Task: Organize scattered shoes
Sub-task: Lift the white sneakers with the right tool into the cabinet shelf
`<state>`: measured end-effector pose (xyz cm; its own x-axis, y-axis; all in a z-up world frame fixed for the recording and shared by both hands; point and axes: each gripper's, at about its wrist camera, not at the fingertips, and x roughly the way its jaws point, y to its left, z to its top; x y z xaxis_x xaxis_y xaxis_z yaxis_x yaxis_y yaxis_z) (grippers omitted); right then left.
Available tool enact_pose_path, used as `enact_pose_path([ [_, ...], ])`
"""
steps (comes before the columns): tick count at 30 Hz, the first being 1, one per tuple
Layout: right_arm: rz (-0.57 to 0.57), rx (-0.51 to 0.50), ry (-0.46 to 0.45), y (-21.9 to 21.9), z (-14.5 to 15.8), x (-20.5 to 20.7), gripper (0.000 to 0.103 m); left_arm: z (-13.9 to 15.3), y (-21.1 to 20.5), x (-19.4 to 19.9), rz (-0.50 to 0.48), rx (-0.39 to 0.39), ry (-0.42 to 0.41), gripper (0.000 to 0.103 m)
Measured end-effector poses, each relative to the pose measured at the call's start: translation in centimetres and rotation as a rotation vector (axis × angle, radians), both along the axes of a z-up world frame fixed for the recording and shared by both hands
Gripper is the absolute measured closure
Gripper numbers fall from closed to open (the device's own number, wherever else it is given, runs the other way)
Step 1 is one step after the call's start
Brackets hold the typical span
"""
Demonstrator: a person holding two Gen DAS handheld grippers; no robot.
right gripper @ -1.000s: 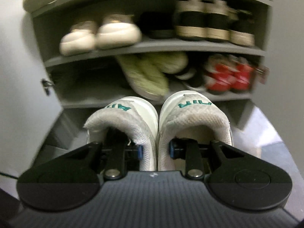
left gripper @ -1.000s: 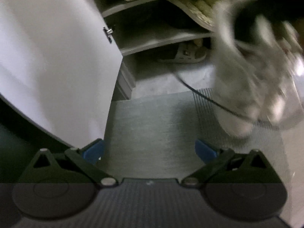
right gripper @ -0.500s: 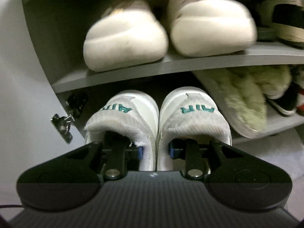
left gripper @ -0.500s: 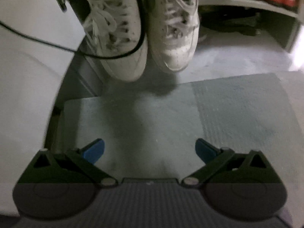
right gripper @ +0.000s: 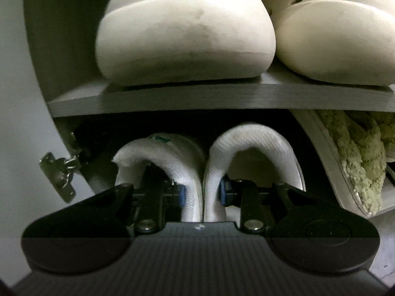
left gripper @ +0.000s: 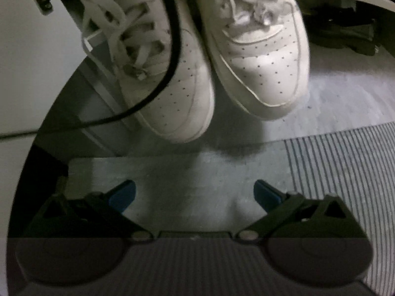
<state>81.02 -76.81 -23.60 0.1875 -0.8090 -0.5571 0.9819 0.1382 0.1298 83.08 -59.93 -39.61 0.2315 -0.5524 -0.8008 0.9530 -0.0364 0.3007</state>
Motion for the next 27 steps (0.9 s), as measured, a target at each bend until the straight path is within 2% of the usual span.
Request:
enact_pose_path([
  [8,-0.031,0.004,0.003,-0.8,-0.2,0.3,0.074,-2.4,-3.3,0.7,0.074,0.004,0.026,0.001],
  [11,-0.032,0.004,0.011,-1.0,-0.4,0.4,0.074,-3.3,-4.3,0.5,0.072,0.009,0.015,0.002],
  [16,-0.02,0.011,0.01,-1.4,-0.7,0.2,0.073,-3.5,-5.9,0.5,0.073,-0.026,-0.004,0.002],
  [18,-0.017,0.013,0.008,-1.5,-0.9,0.1,0.073,-3.2,-6.5,1.2,0.132,-0.037,0.042,0.003],
  [22,-0.018,0.025,-0.003,-1.3,-1.1,-0.3,0.071,-2.2,-6.4,2.3,0.224,-0.064,0.098,0.014],
  [27,-0.017,0.027,-0.004,-1.3,-1.2,-0.2,0.069,-1.4,-5.7,2.3,0.238,-0.068,0.112,0.026],
])
